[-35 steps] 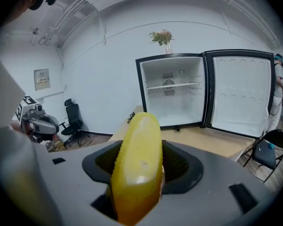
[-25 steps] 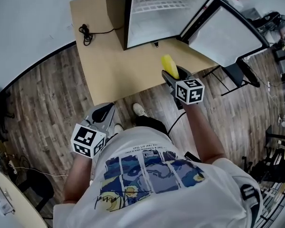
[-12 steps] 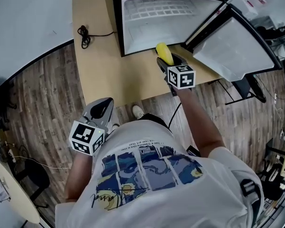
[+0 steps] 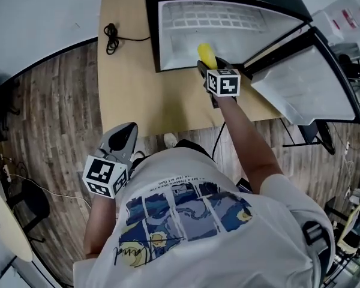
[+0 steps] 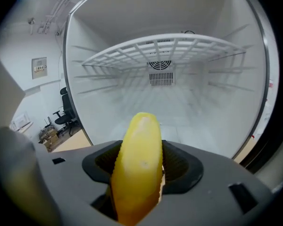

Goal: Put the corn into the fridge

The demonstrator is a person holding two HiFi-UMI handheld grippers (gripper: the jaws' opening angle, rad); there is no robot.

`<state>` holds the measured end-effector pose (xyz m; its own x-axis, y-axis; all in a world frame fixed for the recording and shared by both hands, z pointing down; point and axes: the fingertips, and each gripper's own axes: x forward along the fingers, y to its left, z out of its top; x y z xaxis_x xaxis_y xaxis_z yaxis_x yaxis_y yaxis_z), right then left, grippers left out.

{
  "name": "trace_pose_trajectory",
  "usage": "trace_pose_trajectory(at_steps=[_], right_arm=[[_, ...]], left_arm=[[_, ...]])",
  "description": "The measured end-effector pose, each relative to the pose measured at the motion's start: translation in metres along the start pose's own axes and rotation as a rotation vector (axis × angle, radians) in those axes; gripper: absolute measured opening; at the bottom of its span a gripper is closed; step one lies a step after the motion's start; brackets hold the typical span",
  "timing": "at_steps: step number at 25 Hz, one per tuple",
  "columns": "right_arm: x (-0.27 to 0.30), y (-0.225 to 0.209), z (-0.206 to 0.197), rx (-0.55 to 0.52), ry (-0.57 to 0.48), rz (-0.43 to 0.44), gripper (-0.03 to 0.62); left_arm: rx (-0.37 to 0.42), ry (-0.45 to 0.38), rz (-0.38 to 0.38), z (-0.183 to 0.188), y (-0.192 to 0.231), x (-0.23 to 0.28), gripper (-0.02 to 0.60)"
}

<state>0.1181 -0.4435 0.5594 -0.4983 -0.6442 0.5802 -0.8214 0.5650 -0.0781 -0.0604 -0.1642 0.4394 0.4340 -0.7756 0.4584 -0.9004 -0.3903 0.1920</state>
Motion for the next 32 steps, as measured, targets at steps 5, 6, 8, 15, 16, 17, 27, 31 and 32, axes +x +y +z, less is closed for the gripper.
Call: trace_pose_trajectory(at_steps=[5,6,8,15,16,17,27,31,32], right_arm=[[0.036,-0.010,0.001,-0.002,0.022,0.003,0.255],[0.043,-0.012,0.002,-0.002,0.025,0.003,0.255],[0.055,-0.015,0.004,-0.006,0.031,0.000,0.255],[0.095,-0.021,0.013,-0.002,0.043,-0.017,0.255],[0.099,-0.022,0.015,-0.001,0.044,-0.019,0.255],[0.104,-0.022,0.016,0.000,0.045,-0.021,0.255],[0.137,-0.030,0.023,0.017,0.065,-0.069,0.255],[0.146,-0.032,0.023,0.011,0.086,-0.094,0.255],[0.147,-0.032,0.022,0.009,0.091,-0.101,0.255]], left_arm=[[-0.051,0.009,0.074,-0.009,0.008,-0.002,0.009],[-0.059,0.007,0.085,-0.009,0.008,-0.002,0.009],[-0.072,0.004,0.107,-0.008,0.010,-0.003,0.009],[-0.098,0.024,0.157,-0.011,0.018,-0.005,0.009],[-0.099,0.025,0.163,-0.010,0.019,-0.005,0.009],[-0.101,0.026,0.169,-0.009,0.021,-0.005,0.009],[-0.112,0.058,0.179,-0.008,0.027,0.004,0.009],[-0.117,0.064,0.178,-0.008,0.029,0.006,0.009],[-0.120,0.064,0.179,-0.008,0.029,0.006,0.009]])
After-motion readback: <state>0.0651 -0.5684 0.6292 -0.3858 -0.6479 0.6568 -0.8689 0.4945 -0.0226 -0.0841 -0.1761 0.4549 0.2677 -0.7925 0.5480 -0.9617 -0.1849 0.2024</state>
